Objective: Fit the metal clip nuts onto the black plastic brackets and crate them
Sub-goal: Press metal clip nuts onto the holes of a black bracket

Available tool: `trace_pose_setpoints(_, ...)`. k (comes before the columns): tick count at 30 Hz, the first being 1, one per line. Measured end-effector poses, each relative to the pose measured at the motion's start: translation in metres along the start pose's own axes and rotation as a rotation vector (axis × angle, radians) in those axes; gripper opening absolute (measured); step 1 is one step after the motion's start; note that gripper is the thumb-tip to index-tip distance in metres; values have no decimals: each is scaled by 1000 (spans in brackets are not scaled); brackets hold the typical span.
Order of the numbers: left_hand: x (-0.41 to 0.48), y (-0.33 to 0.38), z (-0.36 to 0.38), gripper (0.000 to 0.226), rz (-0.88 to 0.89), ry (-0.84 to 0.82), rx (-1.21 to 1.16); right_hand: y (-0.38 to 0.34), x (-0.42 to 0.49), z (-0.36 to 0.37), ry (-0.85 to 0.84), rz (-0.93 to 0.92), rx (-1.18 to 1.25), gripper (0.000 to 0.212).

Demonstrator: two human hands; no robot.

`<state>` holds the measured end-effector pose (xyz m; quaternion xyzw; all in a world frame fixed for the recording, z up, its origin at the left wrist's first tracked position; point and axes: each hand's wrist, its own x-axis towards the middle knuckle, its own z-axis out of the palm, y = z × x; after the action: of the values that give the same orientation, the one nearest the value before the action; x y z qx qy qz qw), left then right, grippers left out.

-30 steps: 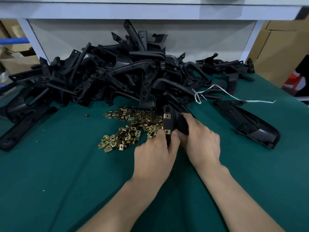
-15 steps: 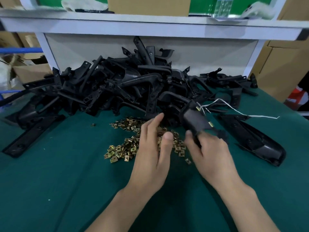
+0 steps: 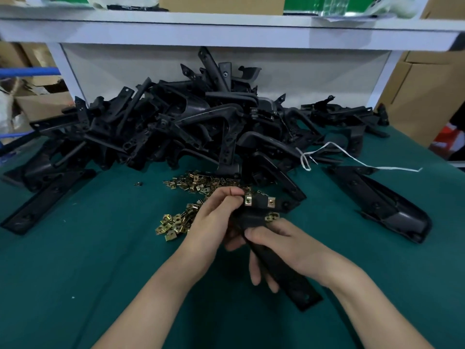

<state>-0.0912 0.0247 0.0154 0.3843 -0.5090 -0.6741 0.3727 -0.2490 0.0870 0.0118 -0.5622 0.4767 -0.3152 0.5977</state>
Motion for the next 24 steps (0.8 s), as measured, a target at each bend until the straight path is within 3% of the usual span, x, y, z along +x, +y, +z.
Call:
trace_pose_setpoints(4, 0, -2, 1, 10, -3, -22, 64, 2, 4, -2, 12, 50, 54, 73)
trace_pose_setpoints(7, 1, -2, 0, 15, 30, 55, 85, 6, 7, -8, 224, 114, 45, 96)
trace_pose_setpoints(8, 1, -1, -1, 16, 41, 75, 67, 8, 8, -10, 333, 123, 23, 96)
trace_pose_setpoints(10, 1, 0, -3, 19, 53, 109, 26, 10, 9, -9, 519, 47, 33, 75)
trace_pose_setpoints(12, 2, 1, -3, 16, 58, 118, 11, 8, 9, -6, 608, -147, 96, 45)
trace_pose_setpoints(14, 1, 0, -1, 12, 68, 93, 28, 5, 9, -3, 637, -284, 109, 31)
trace_pose_setpoints(20, -7, -8, 8, 33, 213, 152, 91, 8, 13, 6, 669, -351, 6, 32)
trace_pose_setpoints(24, -12, -8, 10, 34, 309, 142, 140, 8, 13, 6, 680, -378, -36, 33)
